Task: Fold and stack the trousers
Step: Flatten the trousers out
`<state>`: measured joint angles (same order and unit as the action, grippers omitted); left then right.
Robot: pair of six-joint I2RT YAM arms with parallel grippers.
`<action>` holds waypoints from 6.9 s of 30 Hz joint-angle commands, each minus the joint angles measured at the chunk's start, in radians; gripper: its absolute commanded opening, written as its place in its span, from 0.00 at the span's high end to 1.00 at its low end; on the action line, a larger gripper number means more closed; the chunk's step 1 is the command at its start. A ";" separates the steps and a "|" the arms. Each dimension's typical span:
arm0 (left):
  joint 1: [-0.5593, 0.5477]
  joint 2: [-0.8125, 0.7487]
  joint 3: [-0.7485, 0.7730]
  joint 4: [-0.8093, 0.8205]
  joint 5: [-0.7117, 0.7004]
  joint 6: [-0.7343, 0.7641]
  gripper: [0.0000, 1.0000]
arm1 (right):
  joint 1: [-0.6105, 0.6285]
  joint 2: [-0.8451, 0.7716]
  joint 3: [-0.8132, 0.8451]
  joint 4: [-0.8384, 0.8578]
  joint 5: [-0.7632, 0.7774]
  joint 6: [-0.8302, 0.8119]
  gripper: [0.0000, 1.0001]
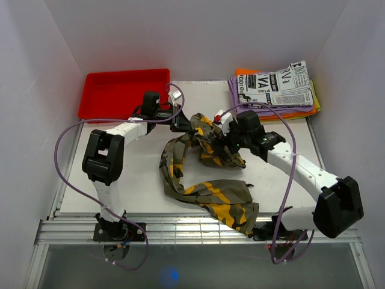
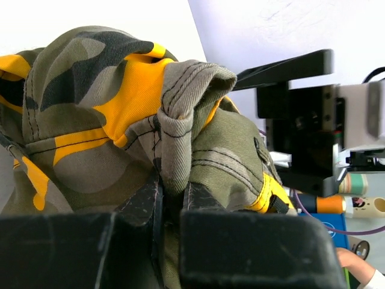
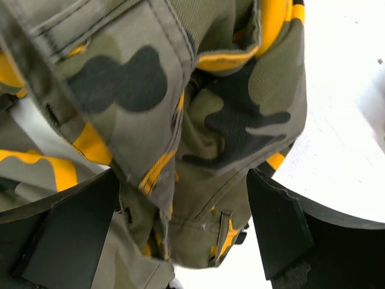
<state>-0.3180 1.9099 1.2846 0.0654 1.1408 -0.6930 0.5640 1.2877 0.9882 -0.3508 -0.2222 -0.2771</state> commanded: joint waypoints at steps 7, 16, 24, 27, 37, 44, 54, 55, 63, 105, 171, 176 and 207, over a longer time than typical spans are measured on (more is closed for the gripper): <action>0.043 0.003 -0.002 0.086 0.085 -0.167 0.87 | 0.065 0.156 0.173 0.095 -0.046 -0.027 0.10; 0.120 0.017 -0.001 0.120 0.082 -0.227 0.92 | 0.080 0.177 0.213 0.001 -0.164 -0.060 0.10; 0.117 0.048 0.007 0.192 0.111 -0.304 0.89 | 0.114 0.317 0.302 0.074 0.024 -0.068 0.10; 0.119 0.044 0.002 0.194 0.129 -0.313 0.88 | 0.114 0.352 0.329 0.131 0.196 -0.060 0.07; 0.148 -0.052 0.151 -0.537 -0.153 0.360 0.26 | 0.005 0.241 0.406 0.061 0.198 -0.158 0.92; 0.068 -0.269 -0.128 -0.806 -0.496 0.765 0.14 | -0.441 -0.091 0.189 -0.154 -0.124 -0.575 0.92; -0.064 -0.235 -0.047 -0.861 -0.470 0.835 0.09 | -0.516 -0.111 0.194 -0.189 -0.121 -0.614 0.92; -0.061 -0.254 -0.045 -0.887 -0.472 0.849 0.09 | -0.515 -0.110 0.198 -0.189 -0.111 -0.614 0.92; -0.167 -0.411 0.002 -1.021 -0.512 1.079 0.09 | -0.527 -0.059 0.217 -0.172 -0.045 -0.616 0.92; 0.057 -0.512 -0.228 -1.060 -0.888 2.203 0.66 | -0.854 -0.113 0.037 -0.257 -0.273 -0.896 0.92; 0.200 -0.164 -0.079 -1.167 -0.638 1.114 0.20 | -0.969 -0.145 -0.088 -0.356 -0.236 -1.436 0.92; 0.305 -0.091 0.027 -1.156 -0.694 1.030 0.80 | -0.971 -0.189 -0.147 -0.297 -0.224 -1.508 0.92; 0.597 0.182 0.803 -1.418 -0.682 1.356 0.19 | -1.309 -0.208 -0.203 -0.284 -0.123 -1.914 0.02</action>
<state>0.2798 2.1918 2.0209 -1.3121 0.3737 0.6312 -0.7300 1.0191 0.6815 -0.6060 -0.4629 -1.9896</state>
